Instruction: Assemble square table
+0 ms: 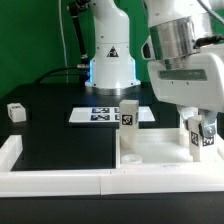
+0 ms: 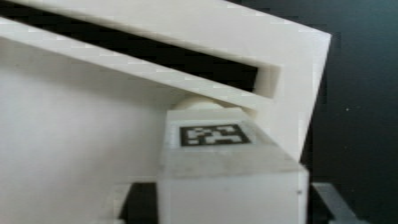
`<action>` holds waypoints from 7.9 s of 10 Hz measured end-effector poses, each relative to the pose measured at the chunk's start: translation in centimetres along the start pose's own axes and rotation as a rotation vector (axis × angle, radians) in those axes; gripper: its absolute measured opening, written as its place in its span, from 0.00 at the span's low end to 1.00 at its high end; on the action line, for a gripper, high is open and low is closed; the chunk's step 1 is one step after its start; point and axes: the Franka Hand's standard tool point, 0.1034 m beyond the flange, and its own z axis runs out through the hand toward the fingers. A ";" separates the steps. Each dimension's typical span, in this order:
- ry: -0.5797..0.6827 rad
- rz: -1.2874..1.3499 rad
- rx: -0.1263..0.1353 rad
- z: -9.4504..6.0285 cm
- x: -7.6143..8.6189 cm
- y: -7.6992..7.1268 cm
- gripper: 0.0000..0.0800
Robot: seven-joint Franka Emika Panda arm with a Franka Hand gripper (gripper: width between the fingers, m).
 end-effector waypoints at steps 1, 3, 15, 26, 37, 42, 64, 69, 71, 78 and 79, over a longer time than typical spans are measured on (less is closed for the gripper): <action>-0.004 0.094 0.000 0.0 0.0 0.0 0.37; -0.003 0.268 -0.001 0.2 0.0 0.1 0.37; 0.052 0.279 -0.051 1.1 -1.9 0.2 0.80; 0.071 -0.160 -0.131 1.0 -2.0 0.4 0.36; 0.103 0.779 0.057 1.1 -1.8 -0.7 0.37; 0.090 0.694 0.076 -0.7 -1.3 -0.7 0.77; 0.166 -0.407 0.083 -10.6 7.7 9.4 0.81; 0.221 -0.857 0.036 -11.4 9.9 12.2 0.81; 0.223 -0.968 0.020 -11.3 10.1 12.5 0.81; 0.116 -1.628 -0.124 -10.5 17.7 23.1 0.81; 0.108 -1.722 -0.139 -10.6 17.8 23.2 0.81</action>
Offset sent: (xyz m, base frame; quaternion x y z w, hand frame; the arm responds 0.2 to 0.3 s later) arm 0.0000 0.0000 0.0000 0.0000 0.0000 0.1296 0.9916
